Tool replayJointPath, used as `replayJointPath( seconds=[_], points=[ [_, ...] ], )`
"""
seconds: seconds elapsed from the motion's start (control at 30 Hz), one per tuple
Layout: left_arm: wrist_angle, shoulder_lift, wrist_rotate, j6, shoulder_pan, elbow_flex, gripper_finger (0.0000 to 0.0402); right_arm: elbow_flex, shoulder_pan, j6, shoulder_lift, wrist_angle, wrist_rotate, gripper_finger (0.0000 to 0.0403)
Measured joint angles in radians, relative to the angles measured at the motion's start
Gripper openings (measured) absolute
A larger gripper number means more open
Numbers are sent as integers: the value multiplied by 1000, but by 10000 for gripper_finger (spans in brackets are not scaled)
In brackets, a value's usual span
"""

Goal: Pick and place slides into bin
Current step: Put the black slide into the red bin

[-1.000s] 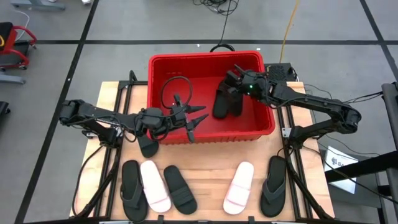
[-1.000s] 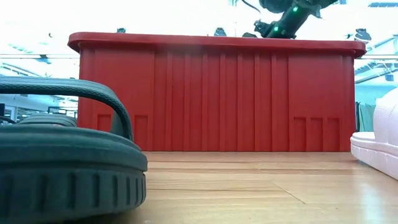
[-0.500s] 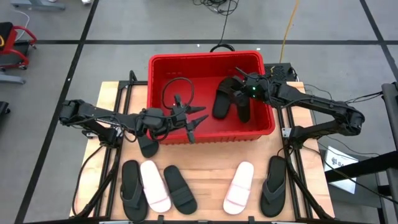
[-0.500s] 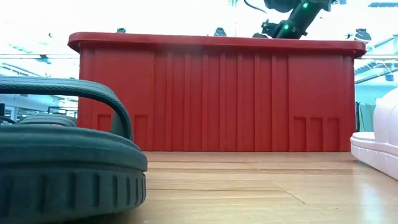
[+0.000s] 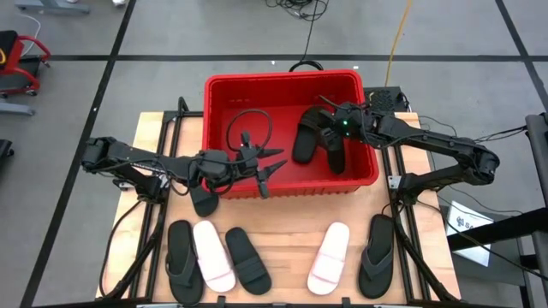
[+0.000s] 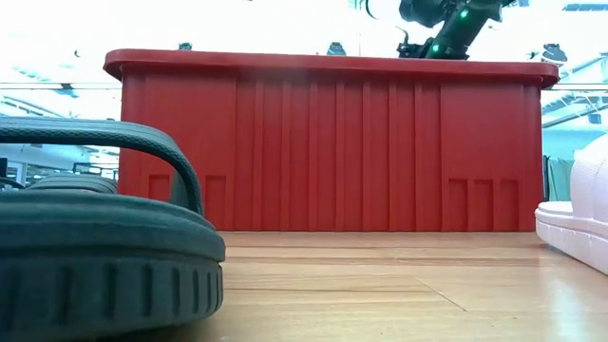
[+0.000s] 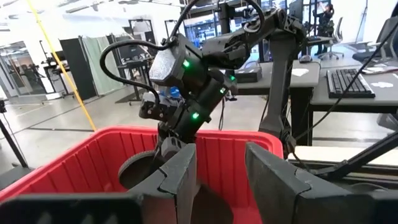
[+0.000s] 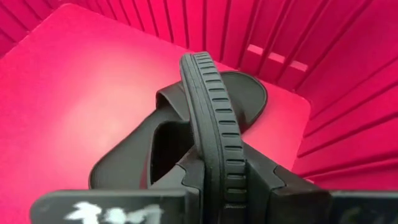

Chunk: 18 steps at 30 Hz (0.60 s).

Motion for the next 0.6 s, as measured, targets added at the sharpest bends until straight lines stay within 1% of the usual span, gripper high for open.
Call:
replayJointPath(
  seconds=[0.27, 0.33, 0.43, 0.5, 0.6],
  points=[
    [-82, -24, -1, -24, 7, 0, 143, 1, -1, 26, 0, -17, 25, 49],
    [-140, -51, 0, -26, 8, -1, 143, 2, -5, 31, 0, -29, 25, 49],
    [-157, -75, -1, -24, 15, 1, 143, 2, -14, 52, -1, -41, 28, 49],
    [-206, -102, -1, -25, 19, -1, 143, 2, -21, 60, -1, -45, 28, 49],
    [-202, -117, 0, -24, 27, 0, 143, 2, -33, 63, -1, -59, 27, 49]
  ],
)
